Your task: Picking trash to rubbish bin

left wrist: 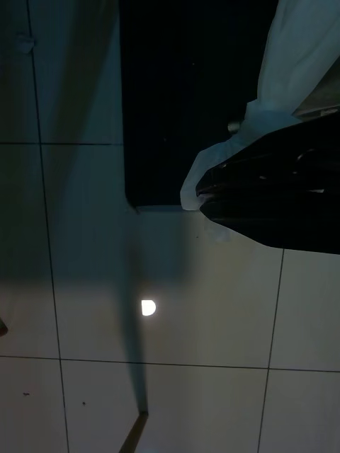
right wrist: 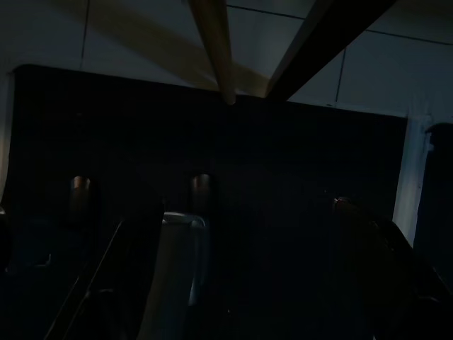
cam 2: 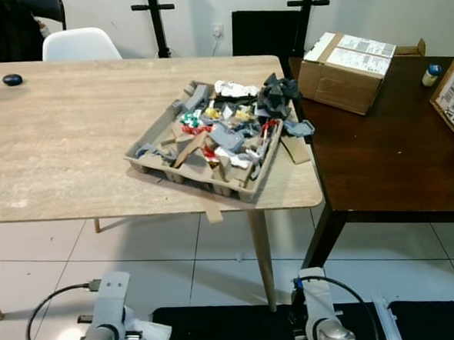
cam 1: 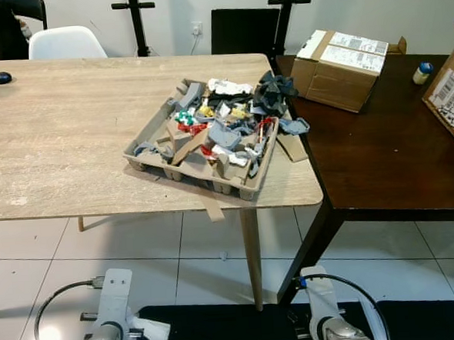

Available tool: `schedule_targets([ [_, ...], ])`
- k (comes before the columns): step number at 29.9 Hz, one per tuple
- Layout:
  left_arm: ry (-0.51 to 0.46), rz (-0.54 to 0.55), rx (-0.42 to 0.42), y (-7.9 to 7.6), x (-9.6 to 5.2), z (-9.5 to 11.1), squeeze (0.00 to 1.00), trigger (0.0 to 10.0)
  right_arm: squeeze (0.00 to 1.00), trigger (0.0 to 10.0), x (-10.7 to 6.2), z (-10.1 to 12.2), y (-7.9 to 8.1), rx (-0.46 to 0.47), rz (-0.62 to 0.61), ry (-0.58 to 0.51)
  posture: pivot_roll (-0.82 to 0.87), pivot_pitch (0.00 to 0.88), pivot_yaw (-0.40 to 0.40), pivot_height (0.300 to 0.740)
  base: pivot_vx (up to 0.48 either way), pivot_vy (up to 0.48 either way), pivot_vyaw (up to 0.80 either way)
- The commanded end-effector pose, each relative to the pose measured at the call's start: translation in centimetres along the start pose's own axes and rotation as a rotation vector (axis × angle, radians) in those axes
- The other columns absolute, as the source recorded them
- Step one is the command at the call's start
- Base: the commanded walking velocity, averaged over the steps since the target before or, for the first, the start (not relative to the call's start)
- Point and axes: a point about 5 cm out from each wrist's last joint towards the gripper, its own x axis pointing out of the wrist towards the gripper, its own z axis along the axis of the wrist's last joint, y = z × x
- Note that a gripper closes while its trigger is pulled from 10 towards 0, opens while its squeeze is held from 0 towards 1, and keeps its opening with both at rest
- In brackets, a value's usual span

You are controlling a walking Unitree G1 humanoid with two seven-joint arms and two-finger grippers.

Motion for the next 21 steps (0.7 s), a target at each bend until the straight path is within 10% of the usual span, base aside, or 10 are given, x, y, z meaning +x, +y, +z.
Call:
schedule_targets([
  [1, 0.015, -0.011, 0.012, -0.21, -0.1, -0.42, 0.0, 10.0, 0.0, 10.0, -0.15, -0.86, 0.1, 0.016, 0.003, 0.02, 0.15, 0.116, 0.014, 0.74, 0.0, 0.0, 0.0],
  [21, 0.014, -0.015, 0.014, -0.38, -0.11, -0.42, 0.0, 10.0, 0.0, 10.0, -0.13, -0.53, 0.06, -0.005, 0.012, 0.001, 0.15, 0.115, 0.011, 0.74, 0.0, 0.0, 0.0],
])
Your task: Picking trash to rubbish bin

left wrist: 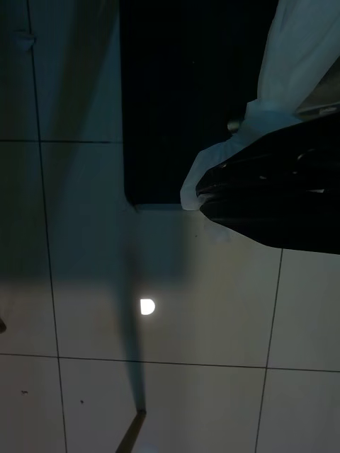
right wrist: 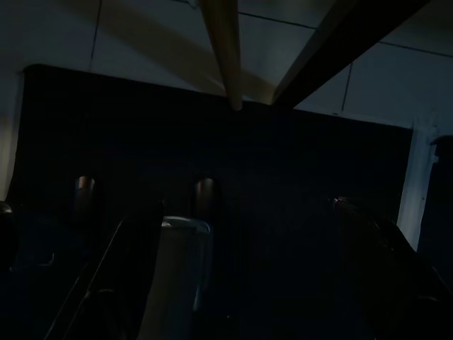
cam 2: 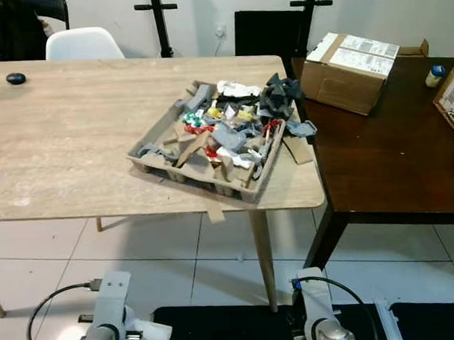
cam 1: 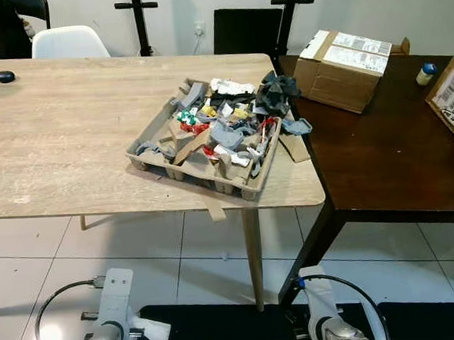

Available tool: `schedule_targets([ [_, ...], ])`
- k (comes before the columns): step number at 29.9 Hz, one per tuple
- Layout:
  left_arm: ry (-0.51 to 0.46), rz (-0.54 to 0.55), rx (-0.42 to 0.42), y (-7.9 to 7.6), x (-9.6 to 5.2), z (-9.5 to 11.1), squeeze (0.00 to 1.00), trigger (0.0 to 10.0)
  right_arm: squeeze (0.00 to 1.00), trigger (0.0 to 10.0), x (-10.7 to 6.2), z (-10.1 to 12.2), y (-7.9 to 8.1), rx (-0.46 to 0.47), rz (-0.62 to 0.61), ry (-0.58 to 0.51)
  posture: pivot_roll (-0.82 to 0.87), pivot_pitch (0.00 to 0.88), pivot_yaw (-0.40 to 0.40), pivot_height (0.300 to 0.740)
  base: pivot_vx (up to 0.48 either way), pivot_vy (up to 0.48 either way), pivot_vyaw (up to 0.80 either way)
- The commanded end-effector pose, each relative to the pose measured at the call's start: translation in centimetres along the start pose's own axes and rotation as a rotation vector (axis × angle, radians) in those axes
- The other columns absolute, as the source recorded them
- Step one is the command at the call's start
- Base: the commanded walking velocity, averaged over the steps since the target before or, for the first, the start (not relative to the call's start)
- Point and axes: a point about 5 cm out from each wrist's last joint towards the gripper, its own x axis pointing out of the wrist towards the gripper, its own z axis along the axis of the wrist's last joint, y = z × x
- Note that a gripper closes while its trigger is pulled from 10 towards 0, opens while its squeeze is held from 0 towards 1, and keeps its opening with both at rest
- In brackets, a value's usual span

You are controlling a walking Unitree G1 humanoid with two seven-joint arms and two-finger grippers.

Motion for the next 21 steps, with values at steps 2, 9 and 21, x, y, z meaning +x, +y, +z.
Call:
schedule_targets([
  [2, 0.016, -0.014, 0.011, -0.37, -0.11, -0.46, 0.0, 10.0, 0.0, 10.0, -0.12, -0.53, -0.1, 0.027, 0.002, 0.008, 0.15, 0.116, 0.01, 0.74, 0.0, 0.0, 0.0],
  [9, 0.02, -0.014, 0.014, -0.35, -0.13, -0.55, 0.0, 10.0, 0.0, 10.0, -0.11, -0.47, 0.02, 0.037, 0.019, 0.004, 0.15, 0.118, 0.01, 0.74, 0.0, 0.0, 0.0],
  [21, 0.038, -0.013, 0.017, -0.21, -0.12, -0.76, 0.0, 10.0, 0.0, 10.0, -0.13, -0.65, 0.12, -0.005, 0.018, 0.014, 0.15, 0.118, 0.011, 0.74, 0.0, 0.0, 0.0],
])
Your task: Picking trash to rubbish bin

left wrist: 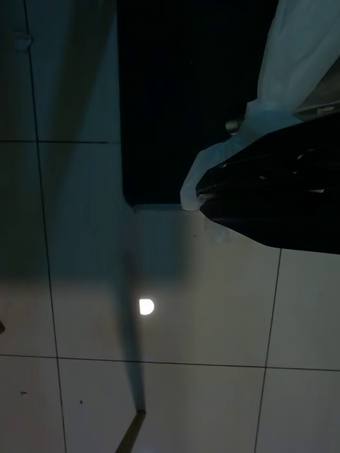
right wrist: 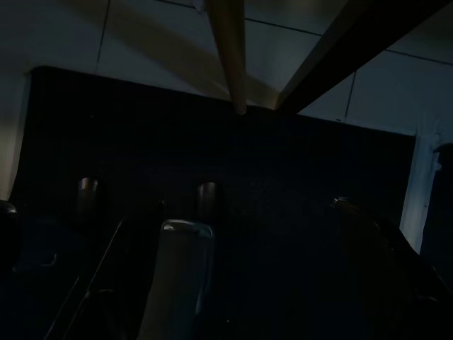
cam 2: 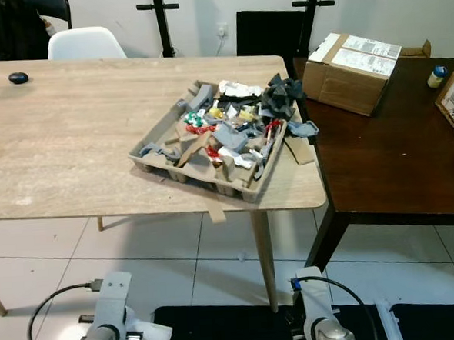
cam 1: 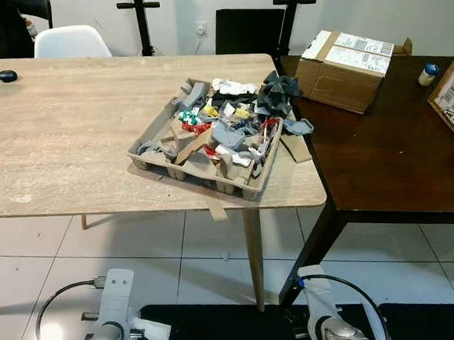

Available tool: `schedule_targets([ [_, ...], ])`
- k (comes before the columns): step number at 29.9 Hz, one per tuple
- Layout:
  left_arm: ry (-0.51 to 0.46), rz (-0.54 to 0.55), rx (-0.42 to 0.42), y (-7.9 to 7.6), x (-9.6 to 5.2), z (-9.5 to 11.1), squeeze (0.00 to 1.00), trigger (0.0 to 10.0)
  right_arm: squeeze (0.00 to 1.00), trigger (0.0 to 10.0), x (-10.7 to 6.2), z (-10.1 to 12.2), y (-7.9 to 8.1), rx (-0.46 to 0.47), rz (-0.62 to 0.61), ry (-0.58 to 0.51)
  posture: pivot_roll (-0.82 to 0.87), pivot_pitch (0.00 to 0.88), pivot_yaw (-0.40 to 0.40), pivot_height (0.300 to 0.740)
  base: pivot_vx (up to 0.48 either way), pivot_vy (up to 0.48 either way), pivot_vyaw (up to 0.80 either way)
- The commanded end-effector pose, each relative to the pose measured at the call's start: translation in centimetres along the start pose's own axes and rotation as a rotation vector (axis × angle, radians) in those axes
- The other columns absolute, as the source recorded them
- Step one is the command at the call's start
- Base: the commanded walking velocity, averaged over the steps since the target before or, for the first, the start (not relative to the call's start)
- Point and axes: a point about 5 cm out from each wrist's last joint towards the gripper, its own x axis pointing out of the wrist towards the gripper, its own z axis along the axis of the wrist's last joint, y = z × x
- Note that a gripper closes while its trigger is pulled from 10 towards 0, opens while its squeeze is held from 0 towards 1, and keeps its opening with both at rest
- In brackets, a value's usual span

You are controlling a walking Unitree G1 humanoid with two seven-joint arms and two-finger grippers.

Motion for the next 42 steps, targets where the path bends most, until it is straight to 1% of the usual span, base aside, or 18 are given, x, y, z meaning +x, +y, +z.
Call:
schedule_targets([
  [1, 0.034, -0.009, 0.01, -0.14, -0.14, -0.75, 0.0, 10.0, 0.0, 10.0, -0.14, -0.77, 0.03, 0.006, 0.003, 0.025, 0.15, 0.118, 0.011, 0.74, 0.0, 0.0, 0.0],
  [3, 0.038, -0.01, 0.011, -0.13, -0.17, -0.88, 0.0, 10.0, 0.0, 10.0, -0.15, -0.77, -0.05, 0.016, 0.002, 0.023, 0.15, 0.119, 0.012, 0.74, 0.0, 0.0, 0.0],
  [6, 0.042, -0.01, 0.012, -0.09, -0.23, -1.09, 0.0, 10.0, 0.0, 10.0, -0.18, -0.73, -0.34, 0.002, -0.018, 0.021, 0.15, 0.119, 0.012, 0.74, 0.0, 0.0, 0.0],
  [8, 0.044, -0.01, 0.012, -0.06, -0.26, -1.18, 0.0, 10.0, 0.0, 10.0, -0.19, -0.77, -0.26, 0.028, -0.006, 0.019, 0.15, 0.119, 0.013, 0.74, 0.0, 0.0, 0.0],
  [11, 0.046, -0.01, 0.013, -0.04, -0.28, -1.24, 0.0, 10.0, 0.0, 10.0, -0.19, -0.8, -0.17, 0.026, 0.001, 0.019, 0.15, 0.119, 0.013, 0.74, 0.0, 0.0, 0.0],
  [12, 0.048, -0.01, 0.013, -0.01, -0.3, -1.31, 0.0, 10.0, 0.0, 10.0, -0.2, -0.81, -0.21, 0.001, -0.005, 0.02, 0.15, 0.119, 0.015, 0.74, 0.0, 0.0, 0.0],
  [15, 0.049, -0.01, 0.013, 0.0, -0.3, -1.33, 0.0, 10.0, 0.0, 10.0, -0.2, -0.81, -0.24, -0.01, -0.009, 0.02, 0.15, 0.119, 0.015, 0.74, 0.0, 0.0, 0.0],
  [16, 0.05, -0.01, 0.014, 0.0, -0.31, -1.36, 0.0, 10.0, 0.0, 10.0, -0.22, -0.91, -0.25, -0.041, -0.013, 0.028, 0.14, 0.12, 0.016, 0.74, 0.0, 0.0, 0.0],
  [17, 0.052, -0.011, 0.015, 0.01, -0.32, -1.39, 0.0, 10.0, 0.0, 10.0, -0.23, -1.03, -0.21, -0.048, -0.012, 0.033, 0.14, 0.121, 0.017, 0.74, 0.0, 0.0, 0.0],
  [22, 0.056, -0.012, 0.016, 0.04, -0.32, -1.44, 0.0, 10.0, 0.0, 10.0, -0.25, -1.2, -0.09, -0.033, -0.006, 0.037, 0.14, 0.122, 0.02, 0.74, 0.0, 0.0, 0.0],
  [23, 0.06, -0.012, 0.017, 0.07, -0.31, -1.48, 0.0, 10.0, 0.0, 10.0, -0.26, -1.22, -0.08, -0.011, -0.003, 0.036, 0.14, 0.123, 0.021, 0.74, 0.0, 0.0, 0.0],
  [28, 0.073, -0.012, 0.019, 0.29, -0.31, -1.59, 0.0, 10.0, 0.0, 10.0, -0.27, -1.24, 0.03, 0.011, 0.006, 0.031, 0.15, 0.122, 0.023, 0.74, 0.0, 0.0, 0.0],
  [33, 0.081, -0.009, 0.019, 0.62, -0.34, -1.71, 0.0, 10.0, 0.0, 10.0, -0.27, -1.27, 0.11, -0.029, 0.007, 0.033, 0.15, 0.122, 0.022, 0.74, 0.0, 0.0, 0.0],
  [35, 0.078, -0.009, 0.02, 0.71, -0.34, -1.66, 0.0, 10.0, 0.0, 10.0, -0.26, -1.28, 0.14, -0.032, 0.008, 0.033, 0.14, 0.122, 0.023, 0.74, 0.0, 0.0, 0.0],
  [39, 0.072, -0.011, 0.022, 0.58, -0.35, -1.67, 0.0, 10.0, 0.0, 10.0, -0.24, -1.25, 0.16, -0.056, 0.007, 0.038, 0.14, 0.122, 0.024, 0.74, 0.0, 0.0, 0.0],
  [42, 0.072, -0.014, 0.022, 0.3, -0.37, -1.73, 0.0, 10.0, 0.0, 10.0, -0.25, -1.27, 0.13, -0.031, 0.008, 0.037, 0.14, 0.123, 0.025, 0.74, 0.0, 0.0, 0.0],
])
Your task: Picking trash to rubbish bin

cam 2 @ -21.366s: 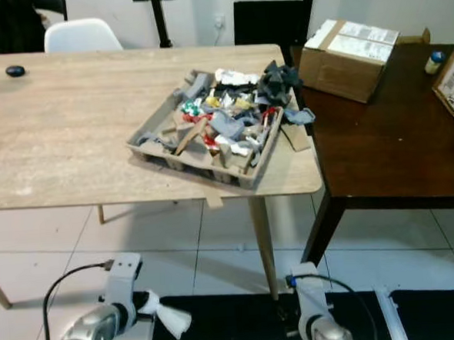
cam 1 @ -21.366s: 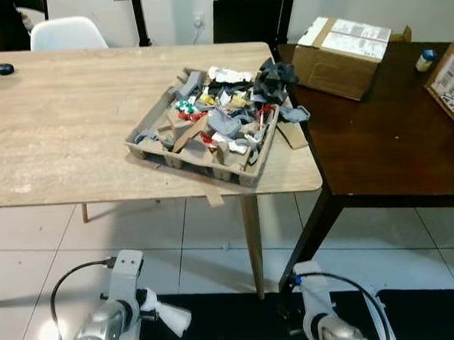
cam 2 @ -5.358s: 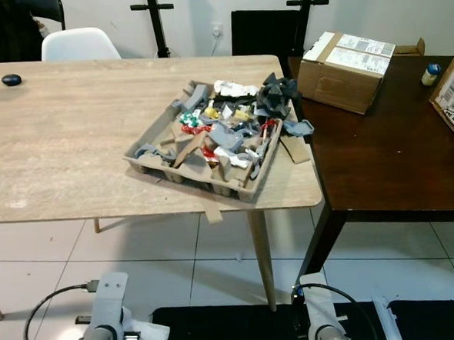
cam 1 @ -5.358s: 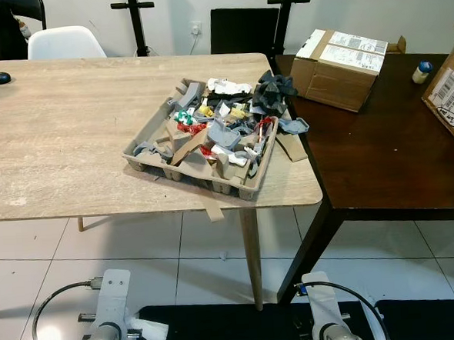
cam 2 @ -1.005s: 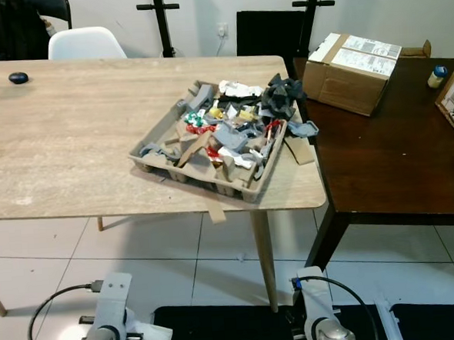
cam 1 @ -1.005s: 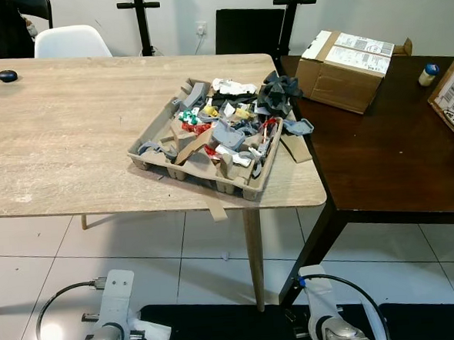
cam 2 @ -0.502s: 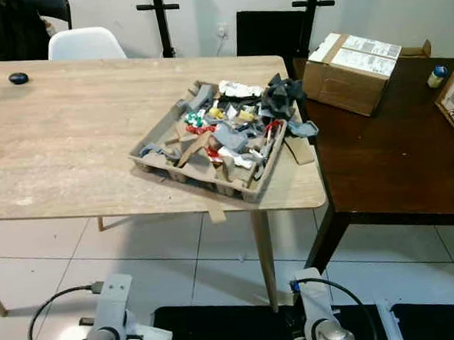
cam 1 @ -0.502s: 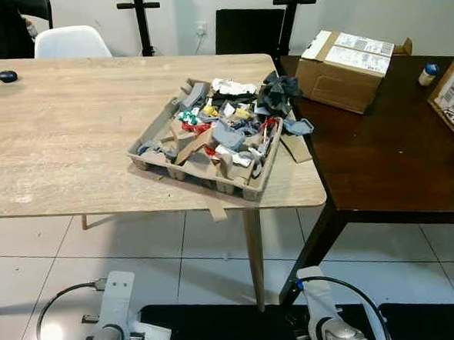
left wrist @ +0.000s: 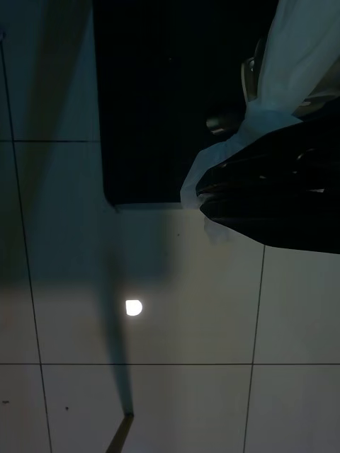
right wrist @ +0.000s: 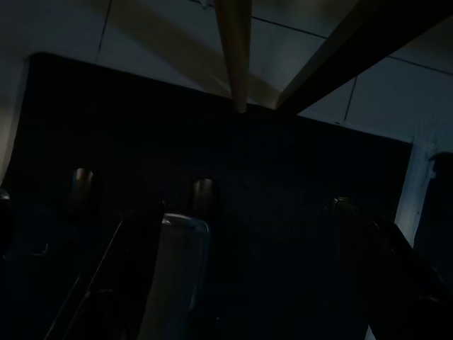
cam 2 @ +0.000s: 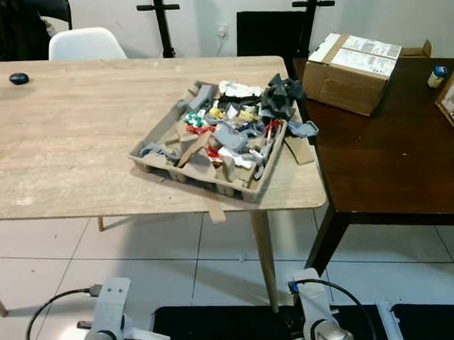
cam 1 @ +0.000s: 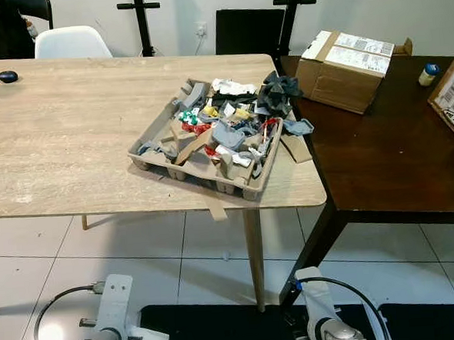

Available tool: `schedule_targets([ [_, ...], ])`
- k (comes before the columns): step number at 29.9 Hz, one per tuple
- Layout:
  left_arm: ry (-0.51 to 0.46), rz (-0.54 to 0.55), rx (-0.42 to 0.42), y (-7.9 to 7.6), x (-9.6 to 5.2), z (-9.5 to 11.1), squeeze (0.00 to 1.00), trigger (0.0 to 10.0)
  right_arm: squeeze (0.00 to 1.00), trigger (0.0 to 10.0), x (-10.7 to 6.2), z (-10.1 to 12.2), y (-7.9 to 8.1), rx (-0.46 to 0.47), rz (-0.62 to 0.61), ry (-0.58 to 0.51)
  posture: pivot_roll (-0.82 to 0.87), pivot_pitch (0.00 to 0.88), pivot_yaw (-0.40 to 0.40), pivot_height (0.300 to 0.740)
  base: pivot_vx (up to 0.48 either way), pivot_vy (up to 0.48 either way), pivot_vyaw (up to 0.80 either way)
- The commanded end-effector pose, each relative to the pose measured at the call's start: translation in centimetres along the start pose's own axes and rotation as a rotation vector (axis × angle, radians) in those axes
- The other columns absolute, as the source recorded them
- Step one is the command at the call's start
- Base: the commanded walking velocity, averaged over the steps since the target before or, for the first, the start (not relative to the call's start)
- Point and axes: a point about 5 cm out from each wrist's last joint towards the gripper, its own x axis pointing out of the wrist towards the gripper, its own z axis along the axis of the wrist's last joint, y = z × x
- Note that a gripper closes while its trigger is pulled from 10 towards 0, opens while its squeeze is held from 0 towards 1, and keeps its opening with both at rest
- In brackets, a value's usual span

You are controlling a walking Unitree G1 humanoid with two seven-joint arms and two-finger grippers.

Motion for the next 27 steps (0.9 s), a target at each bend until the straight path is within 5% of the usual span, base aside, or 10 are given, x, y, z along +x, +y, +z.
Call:
schedule_targets([
  [1, 0.022, 0.0, 0.004, -0.1, -0.1, -0.7, 0.0, 10.0, 0.0, 10.0, -0.2, -1.0, 0.0, 0.033, 0.0, 0.03, 0.14, 0.123, 0.026, 0.74, 0.0, 0.0, 0.0],
  [27, -0.028, -0.005, -0.006, -0.6, 0.1, 0.5, 0.0, 10.0, 0.0, 10.0, -0.1, -0.6, 0.1, 0.062, 0.034, 0.016, 0.14, 0.114, 0.01, 0.74, 0.0, 0.0, 0.0],
])
